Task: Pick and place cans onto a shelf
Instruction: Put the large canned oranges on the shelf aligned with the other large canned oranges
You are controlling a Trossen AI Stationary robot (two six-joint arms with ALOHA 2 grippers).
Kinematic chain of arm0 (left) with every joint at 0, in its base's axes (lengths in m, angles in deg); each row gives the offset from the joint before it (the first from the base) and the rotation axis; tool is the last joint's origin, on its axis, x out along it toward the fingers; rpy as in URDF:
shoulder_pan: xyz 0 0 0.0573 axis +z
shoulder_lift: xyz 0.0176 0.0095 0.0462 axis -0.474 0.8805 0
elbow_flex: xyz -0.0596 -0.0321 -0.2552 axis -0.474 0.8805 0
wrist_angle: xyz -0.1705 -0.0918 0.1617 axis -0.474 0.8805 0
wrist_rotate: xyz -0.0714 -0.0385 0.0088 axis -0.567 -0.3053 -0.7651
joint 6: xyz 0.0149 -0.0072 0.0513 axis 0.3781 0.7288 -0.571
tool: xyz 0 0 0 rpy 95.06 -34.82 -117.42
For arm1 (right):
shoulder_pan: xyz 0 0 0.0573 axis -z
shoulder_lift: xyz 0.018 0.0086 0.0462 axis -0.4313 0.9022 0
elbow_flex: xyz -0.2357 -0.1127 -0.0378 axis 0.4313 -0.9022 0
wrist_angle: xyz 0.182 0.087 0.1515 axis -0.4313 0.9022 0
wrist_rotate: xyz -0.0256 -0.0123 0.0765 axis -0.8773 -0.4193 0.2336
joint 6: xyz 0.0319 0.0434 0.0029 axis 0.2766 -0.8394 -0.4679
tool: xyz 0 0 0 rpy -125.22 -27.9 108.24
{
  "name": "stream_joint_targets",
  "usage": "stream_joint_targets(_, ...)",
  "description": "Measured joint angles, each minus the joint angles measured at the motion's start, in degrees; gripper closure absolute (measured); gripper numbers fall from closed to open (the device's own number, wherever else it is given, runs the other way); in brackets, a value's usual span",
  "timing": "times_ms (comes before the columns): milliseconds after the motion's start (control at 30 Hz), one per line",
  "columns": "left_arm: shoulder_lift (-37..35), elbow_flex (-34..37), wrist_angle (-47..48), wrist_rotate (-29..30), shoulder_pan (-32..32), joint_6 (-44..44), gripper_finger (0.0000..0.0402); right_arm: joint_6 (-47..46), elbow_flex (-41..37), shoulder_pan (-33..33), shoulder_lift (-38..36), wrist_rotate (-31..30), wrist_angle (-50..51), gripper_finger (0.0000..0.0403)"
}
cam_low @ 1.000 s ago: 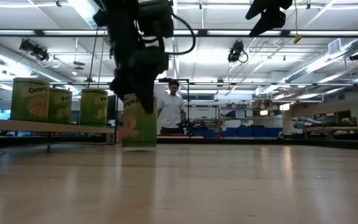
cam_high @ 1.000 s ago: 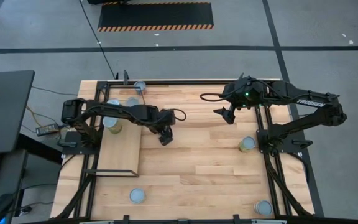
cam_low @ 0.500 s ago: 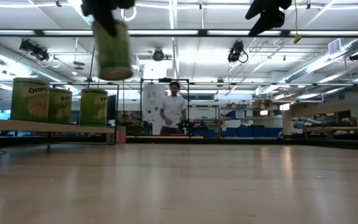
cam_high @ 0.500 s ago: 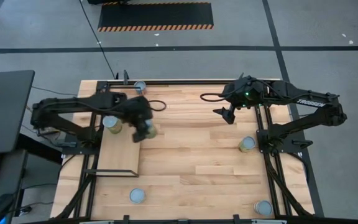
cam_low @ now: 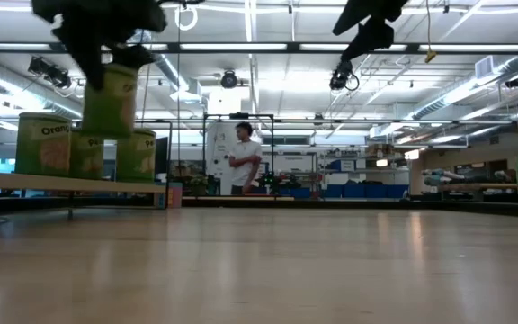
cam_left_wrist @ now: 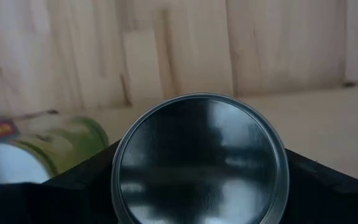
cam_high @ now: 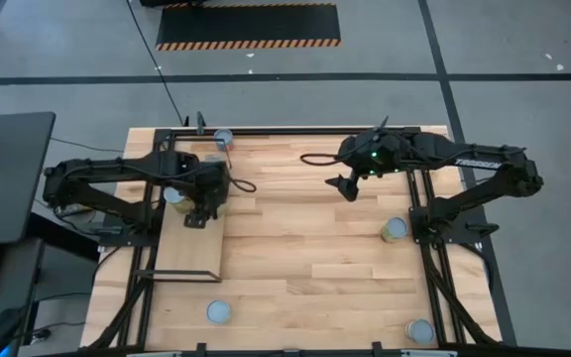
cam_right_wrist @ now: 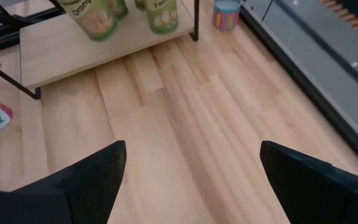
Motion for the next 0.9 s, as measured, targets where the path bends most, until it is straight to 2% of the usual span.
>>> stream_joint_targets(200,-4.7,7.7,-2.8,2.3,0.9,-1.6,0.0096,-5.1,0.0,-2.0,3.6,0.1,-1.1,0.0025)
stream_joint_targets(433,-7.1,13.3,-9.0,2.7,4.0,-2.0,0.0096,-5.5,0.0,-3.3,7.2,0.2,-4.9,0.0025)
stream_joint_targets(900,-6.9,15.8,-10.9,3.6,7.0,-5.8,0.008,-8.5,0.0,-3.5,9.1,7.2,-8.2,0.0025)
